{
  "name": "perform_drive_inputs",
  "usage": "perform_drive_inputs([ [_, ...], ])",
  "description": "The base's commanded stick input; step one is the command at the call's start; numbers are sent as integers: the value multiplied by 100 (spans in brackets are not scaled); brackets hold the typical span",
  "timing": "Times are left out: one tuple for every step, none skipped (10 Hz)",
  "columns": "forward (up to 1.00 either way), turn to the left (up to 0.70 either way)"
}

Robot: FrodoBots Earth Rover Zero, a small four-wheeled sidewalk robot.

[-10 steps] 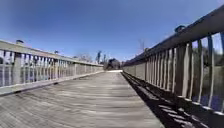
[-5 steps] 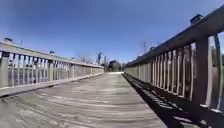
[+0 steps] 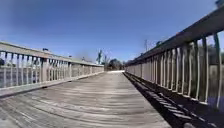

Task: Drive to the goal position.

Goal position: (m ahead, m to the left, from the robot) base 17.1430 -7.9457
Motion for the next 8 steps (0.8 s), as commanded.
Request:
perform_drive_inputs([
  [70, 0],
  [70, 0],
  [70, 0],
  [70, 0],
  [70, 0],
  [70, 0],
  [70, 0],
  [70, 0],
])
